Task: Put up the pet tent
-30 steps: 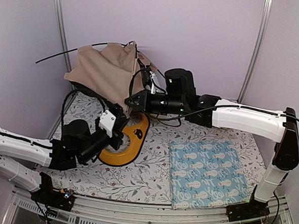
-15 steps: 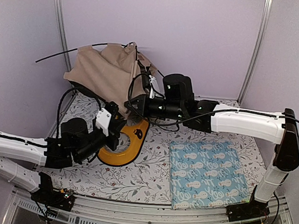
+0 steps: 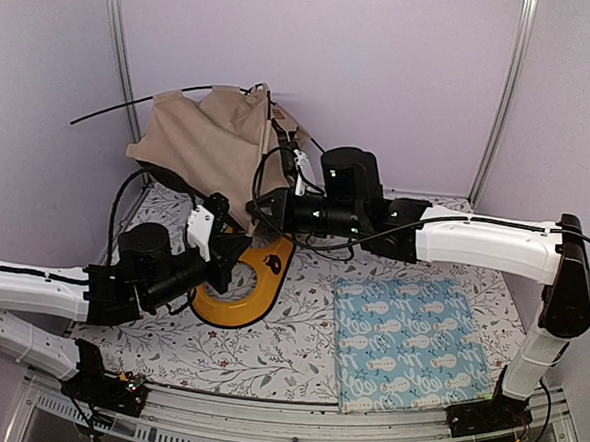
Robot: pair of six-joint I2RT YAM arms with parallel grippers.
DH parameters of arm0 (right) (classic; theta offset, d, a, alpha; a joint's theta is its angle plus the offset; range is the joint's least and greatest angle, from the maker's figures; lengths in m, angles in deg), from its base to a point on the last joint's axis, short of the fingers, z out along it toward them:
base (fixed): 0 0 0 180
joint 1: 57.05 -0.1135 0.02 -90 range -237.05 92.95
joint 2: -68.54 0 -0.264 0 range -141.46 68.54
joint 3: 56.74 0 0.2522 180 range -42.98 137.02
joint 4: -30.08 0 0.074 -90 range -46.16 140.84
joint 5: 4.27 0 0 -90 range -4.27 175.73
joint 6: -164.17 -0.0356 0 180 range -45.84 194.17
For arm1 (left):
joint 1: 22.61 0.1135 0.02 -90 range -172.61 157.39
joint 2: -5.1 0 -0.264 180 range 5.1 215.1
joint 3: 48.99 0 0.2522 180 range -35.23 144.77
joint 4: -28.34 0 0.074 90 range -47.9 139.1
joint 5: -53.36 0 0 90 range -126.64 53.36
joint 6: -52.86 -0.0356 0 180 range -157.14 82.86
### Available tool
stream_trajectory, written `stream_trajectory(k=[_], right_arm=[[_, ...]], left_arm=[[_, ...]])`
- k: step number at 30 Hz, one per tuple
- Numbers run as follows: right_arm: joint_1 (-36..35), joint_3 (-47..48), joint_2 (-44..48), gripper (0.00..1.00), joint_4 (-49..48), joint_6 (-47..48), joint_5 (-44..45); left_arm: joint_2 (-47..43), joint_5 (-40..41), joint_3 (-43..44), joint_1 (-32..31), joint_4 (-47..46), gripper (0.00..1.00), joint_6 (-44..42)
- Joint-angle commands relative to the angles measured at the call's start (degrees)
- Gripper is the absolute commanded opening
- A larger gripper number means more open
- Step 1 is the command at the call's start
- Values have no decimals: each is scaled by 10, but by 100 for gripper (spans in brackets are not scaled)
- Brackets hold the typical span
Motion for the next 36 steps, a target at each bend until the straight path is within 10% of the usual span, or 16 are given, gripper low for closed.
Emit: stream_trajectory(k=[1, 8, 19, 36], right_arm=[[-12, 18, -21, 0, -3, 24, 19], [0, -15, -14, 0, 26, 15, 54], [16, -9, -4, 0, 101, 69, 65], [-2, -67, 75, 0, 220, 290, 350]], left_arm=[[8, -45, 47, 9, -14, 0, 44], [-16, -86, 55, 18, -22, 1, 81], [-66, -75, 112, 20, 81, 52, 110], [-89, -15, 371, 155, 375, 57, 87]])
